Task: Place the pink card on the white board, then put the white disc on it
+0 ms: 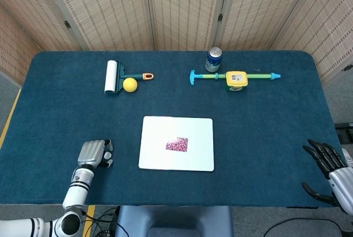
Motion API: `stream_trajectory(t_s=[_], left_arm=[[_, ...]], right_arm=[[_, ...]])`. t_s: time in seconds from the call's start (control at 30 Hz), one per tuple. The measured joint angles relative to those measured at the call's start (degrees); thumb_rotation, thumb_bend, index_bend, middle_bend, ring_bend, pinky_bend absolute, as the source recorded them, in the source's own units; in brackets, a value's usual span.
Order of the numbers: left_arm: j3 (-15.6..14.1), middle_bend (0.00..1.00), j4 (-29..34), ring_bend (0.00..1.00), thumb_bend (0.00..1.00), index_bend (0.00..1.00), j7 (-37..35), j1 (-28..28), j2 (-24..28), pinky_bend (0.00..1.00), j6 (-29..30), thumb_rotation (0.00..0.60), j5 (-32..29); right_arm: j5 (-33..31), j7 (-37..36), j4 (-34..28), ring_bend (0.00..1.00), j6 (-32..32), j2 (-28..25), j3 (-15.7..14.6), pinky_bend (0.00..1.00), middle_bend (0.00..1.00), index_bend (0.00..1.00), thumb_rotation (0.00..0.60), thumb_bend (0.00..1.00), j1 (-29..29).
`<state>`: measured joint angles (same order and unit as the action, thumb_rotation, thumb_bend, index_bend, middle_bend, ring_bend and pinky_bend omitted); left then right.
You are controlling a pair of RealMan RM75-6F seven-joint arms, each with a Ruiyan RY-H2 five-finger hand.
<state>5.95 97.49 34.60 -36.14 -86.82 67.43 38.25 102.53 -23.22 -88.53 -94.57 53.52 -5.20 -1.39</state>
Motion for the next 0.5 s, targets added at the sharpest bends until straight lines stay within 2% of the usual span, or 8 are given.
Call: stream_trajectory(t_s=[0.5], left_arm=[[0.3,1.00,-2.4,0.94,0.31,0.49,-2.1,0.4,0.1,1.00,-2.5,0.600,0.5]], right_arm=[[-0.3,1.6,-0.7,0.00,0.8,0.2,0.1,0.00,0.00,0.00,0.600,0.20,-0.2]])
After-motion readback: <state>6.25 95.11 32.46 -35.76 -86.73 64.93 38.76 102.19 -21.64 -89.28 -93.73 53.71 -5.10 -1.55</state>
